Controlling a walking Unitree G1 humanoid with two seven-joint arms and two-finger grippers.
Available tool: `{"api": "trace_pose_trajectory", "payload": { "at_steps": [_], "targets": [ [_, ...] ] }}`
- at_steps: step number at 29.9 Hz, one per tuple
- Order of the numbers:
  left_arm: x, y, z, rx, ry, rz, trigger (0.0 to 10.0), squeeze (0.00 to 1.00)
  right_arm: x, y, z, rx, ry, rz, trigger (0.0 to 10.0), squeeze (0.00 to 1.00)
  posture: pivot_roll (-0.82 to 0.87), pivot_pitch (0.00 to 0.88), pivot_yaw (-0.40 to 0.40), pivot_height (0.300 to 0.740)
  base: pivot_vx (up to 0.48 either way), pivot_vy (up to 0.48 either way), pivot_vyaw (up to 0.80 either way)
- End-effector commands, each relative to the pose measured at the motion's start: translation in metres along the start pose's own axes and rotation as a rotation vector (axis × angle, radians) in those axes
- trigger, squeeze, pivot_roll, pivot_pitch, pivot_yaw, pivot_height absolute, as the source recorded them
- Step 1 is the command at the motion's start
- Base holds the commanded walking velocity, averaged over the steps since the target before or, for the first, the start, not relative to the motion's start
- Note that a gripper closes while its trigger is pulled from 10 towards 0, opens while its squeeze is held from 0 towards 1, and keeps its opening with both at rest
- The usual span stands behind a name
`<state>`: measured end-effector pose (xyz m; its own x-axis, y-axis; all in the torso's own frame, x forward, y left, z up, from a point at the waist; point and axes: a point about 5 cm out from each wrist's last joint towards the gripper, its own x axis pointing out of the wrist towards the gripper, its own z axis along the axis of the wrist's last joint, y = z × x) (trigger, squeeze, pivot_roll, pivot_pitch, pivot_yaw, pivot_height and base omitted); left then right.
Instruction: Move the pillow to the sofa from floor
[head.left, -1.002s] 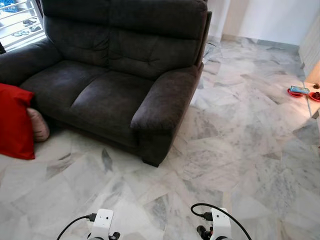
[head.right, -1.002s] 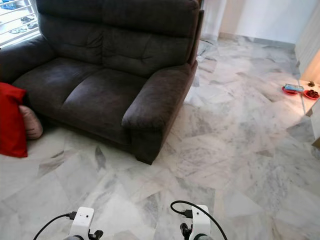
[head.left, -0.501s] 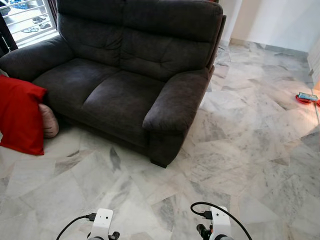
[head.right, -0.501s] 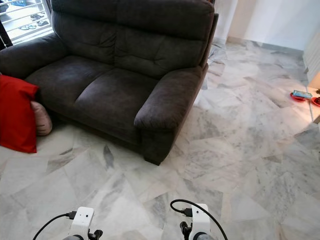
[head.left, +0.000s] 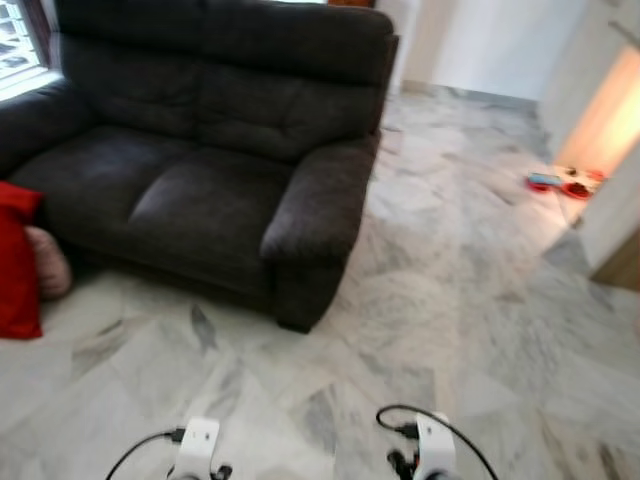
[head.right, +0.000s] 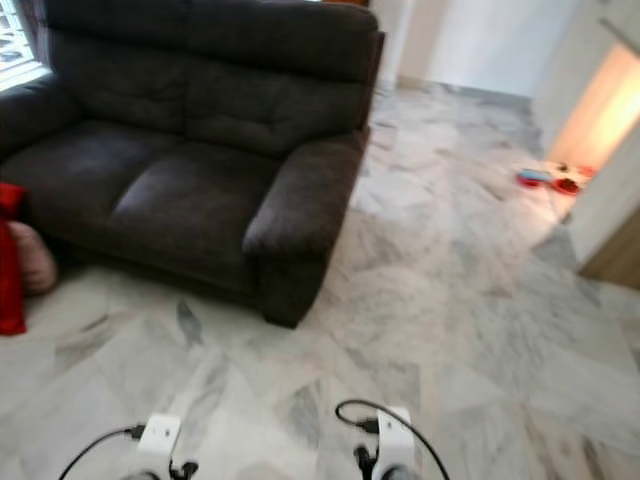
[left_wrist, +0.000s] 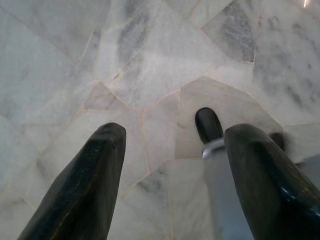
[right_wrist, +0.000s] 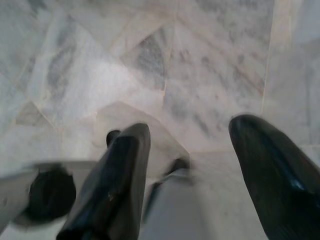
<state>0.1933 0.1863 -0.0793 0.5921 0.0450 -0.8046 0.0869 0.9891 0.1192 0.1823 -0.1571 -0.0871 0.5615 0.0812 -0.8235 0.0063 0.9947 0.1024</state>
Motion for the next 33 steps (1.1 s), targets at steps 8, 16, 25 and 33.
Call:
{"api": "trace_pose_trajectory", "payload": {
  "at_steps": [8,16,25,33],
  "targets": [
    [-0.0002,-0.0053,-0.0035,-0.010,0.019,-0.012,10.0,0.00,-0.0005,-0.0059,0.0023,-0.012,-0.006,-0.018,10.0,0.00,-0.04,0.000,-0.025,0.740,0.000,0.320,0.00],
    [-0.0001,-0.0051,-0.0030,-0.011,0.018,-0.011,10.0,0.00,-0.0004,-0.0057,0.0029,-0.008,-0.010,-0.018,10.0,0.00,-0.04,0.000,-0.025,0.740,0.000,0.323,0.00],
    [-0.0001,-0.0048,-0.0031,-0.010,0.018,-0.010,10.0,0.00,-0.0004,-0.0054,0.0027,-0.006,-0.009,-0.020,10.0,0.00,-0.03,0.000,-0.025,0.740,0.000,0.322,0.00],
    [0.0000,-0.0049,-0.0024,-0.007,0.017,-0.010,10.0,0.00,-0.0003,-0.0054,0.0034,0.001,-0.014,-0.020,10.0,0.00,-0.03,0.000,-0.027,0.740,0.000,0.442,0.00]
  ]
}}
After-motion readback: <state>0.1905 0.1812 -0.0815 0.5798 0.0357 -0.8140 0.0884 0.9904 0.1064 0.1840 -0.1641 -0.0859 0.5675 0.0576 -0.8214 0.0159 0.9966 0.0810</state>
